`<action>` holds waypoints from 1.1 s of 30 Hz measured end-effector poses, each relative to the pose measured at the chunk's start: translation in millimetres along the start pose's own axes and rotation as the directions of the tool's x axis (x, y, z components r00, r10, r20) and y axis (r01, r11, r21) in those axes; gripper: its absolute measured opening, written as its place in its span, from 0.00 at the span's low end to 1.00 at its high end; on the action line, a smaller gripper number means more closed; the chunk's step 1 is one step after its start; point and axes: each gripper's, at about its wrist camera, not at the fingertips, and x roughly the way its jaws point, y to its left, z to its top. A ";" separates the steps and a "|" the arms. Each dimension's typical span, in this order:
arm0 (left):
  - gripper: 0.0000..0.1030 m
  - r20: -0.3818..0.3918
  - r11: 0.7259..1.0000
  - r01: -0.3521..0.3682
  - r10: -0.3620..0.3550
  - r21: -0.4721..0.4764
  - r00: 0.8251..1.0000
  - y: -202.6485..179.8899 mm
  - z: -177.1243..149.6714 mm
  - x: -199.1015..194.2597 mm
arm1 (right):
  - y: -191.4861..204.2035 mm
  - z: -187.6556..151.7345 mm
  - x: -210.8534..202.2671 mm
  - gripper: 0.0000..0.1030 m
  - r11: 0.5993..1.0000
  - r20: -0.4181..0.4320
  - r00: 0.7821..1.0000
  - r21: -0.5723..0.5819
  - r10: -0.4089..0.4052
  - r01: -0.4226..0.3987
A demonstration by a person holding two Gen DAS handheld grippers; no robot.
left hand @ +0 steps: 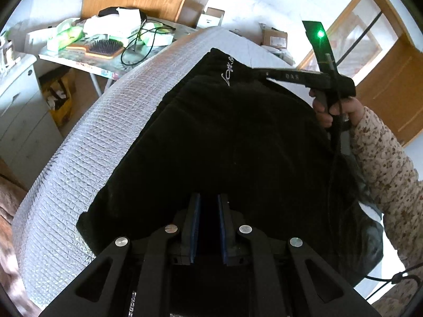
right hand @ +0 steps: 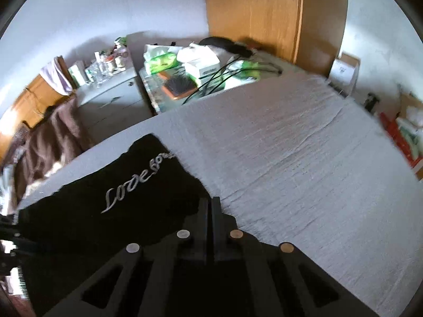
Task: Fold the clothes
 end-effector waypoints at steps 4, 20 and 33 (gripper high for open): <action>0.13 0.001 1.000 -0.018 0.018 0.021 1.000 -1.6 -0.3 1.7 | -7.9 5.2 5.9 0.02 0.999 0.021 1.000 0.047 -0.022 0.021; 0.13 0.020 1.000 0.015 -0.014 -0.010 1.000 0.2 -5.6 -1.6 | 12.4 21.8 17.4 0.35 0.993 -0.013 0.993 0.033 0.118 -0.118; 0.13 0.026 0.999 0.035 -0.035 -0.019 0.999 -1.1 -10.7 -5.0 | 21.6 33.5 27.7 0.08 1.000 0.015 1.000 0.019 -0.006 0.006</action>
